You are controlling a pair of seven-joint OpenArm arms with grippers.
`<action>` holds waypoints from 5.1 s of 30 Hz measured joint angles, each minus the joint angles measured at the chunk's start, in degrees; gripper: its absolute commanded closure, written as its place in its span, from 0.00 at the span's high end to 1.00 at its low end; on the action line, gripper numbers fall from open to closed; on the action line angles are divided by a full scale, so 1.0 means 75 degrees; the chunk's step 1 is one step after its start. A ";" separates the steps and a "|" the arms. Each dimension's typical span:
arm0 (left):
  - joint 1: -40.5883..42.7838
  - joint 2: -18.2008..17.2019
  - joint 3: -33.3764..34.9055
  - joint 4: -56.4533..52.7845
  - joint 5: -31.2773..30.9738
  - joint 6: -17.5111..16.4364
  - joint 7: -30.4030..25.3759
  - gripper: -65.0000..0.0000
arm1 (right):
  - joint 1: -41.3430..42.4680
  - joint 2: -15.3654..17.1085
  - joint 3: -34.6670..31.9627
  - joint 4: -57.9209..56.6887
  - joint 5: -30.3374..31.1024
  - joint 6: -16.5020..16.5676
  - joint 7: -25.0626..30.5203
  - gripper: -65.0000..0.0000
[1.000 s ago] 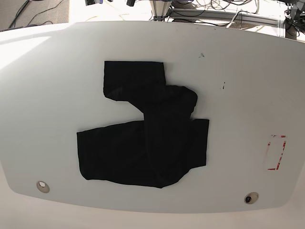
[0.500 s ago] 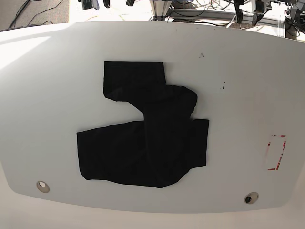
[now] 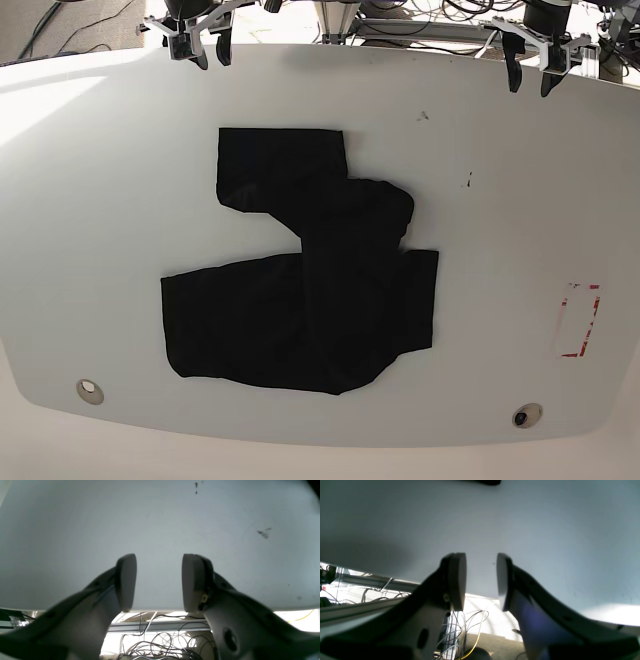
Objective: Layout the t-shirt on the table in an organized manner, then fold the t-shirt properly
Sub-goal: 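Lower the right gripper onto the black t-shirt's edge and grasp it, then move the left gripper to the t-shirt's folded middle and grasp it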
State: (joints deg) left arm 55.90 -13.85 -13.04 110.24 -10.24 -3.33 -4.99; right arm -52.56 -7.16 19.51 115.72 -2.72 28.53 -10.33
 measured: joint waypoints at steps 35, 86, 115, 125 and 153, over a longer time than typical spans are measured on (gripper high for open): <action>-0.2468 0.0047 0.0029 -0.0006 -0.0023 -0.0041 0.2092 0.78 | 0.3570 0.0050 0.0000 -0.0052 -0.0047 0.0160 -0.1935 0.66; -0.3191 0.0286 -0.0192 0.0079 -0.0020 -0.0038 0.2095 0.78 | 0.5534 0.0697 0.0012 -0.3136 0.0020 0.1399 -0.2244 0.02; -0.8064 0.1676 0.0391 -0.3494 -0.1008 -0.1084 0.5464 0.79 | 0.4357 0.0659 0.0003 -0.1413 -0.0035 0.1396 -0.2311 0.02; -0.8215 0.1842 0.0708 -0.4479 -0.1014 -0.1510 0.5418 0.78 | 0.4234 0.0656 0.0003 -0.1070 -0.0003 0.1399 -0.2311 0.02; -0.9337 0.2081 0.1419 -0.6400 -0.1209 -0.1816 0.4817 0.29 | 0.4097 0.0638 -0.0003 -0.0557 -0.0003 0.1402 -0.2833 0.02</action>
State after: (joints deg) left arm -14.13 1.76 -2.39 62.24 -19.31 -16.95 31.14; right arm -21.82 -2.37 19.49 111.55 -2.74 39.05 -31.57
